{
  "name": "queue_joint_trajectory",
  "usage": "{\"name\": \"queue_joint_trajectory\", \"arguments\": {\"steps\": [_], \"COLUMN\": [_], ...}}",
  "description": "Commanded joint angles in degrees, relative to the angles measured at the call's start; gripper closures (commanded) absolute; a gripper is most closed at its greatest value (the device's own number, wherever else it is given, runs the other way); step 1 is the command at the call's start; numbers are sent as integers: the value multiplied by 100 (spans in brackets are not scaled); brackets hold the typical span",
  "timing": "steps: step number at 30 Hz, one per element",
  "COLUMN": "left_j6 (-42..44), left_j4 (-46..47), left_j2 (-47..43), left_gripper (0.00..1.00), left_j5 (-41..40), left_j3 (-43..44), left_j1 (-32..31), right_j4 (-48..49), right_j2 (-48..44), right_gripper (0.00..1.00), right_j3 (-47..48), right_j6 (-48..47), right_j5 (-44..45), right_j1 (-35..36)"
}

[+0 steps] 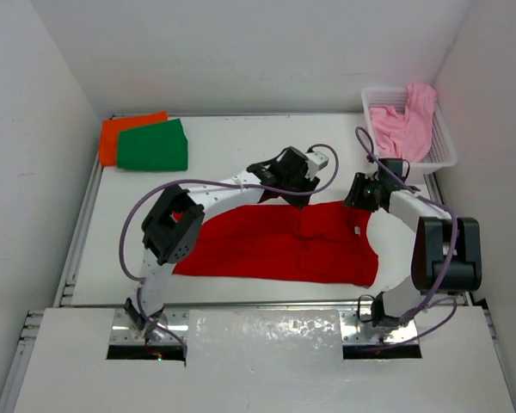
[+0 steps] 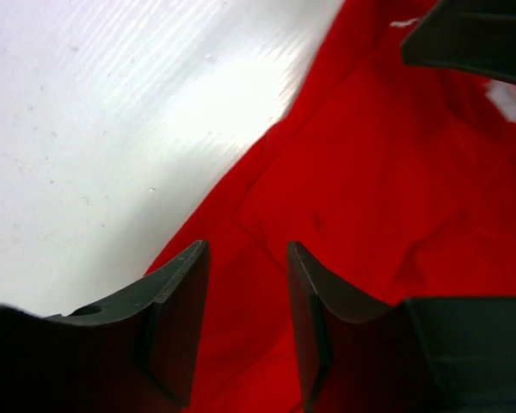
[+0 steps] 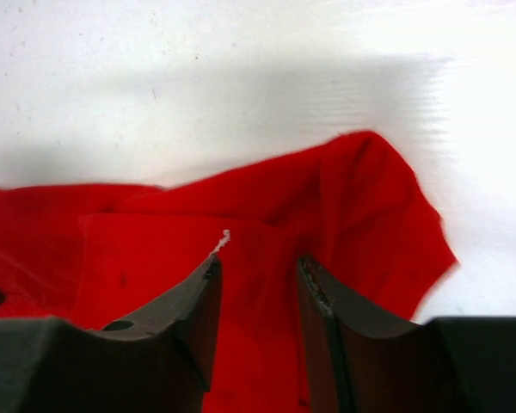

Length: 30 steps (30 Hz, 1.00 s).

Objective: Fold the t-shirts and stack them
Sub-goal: Fold the other side of the tshirt into a rectangle

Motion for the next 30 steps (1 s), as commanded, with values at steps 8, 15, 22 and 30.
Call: {"name": "queue_joint_trajectory", "arguments": {"steps": [8,15,22,30], "left_j6": [201,-19,69,385], "left_j4": [763,1109,880,748], "left_j2": [-738,-140,133,159], "left_gripper": [66,67,70,68], "left_j5": [1515,1201,610,364], "left_j3": [-1096,-1001,-1361,-1414], "left_j1": [-237,-237,-237,-237], "right_j4": [-350,444,-426,-717], "right_j2": [-1585,-1120,-777,-838], "right_gripper": [95,100,100,100], "right_j3": [-784,-1400,-1435,-1356], "right_j6": [582,1268,1014,803], "right_j5": [-111,-571,757,1391], "right_j1": [133,528,406,186]}}
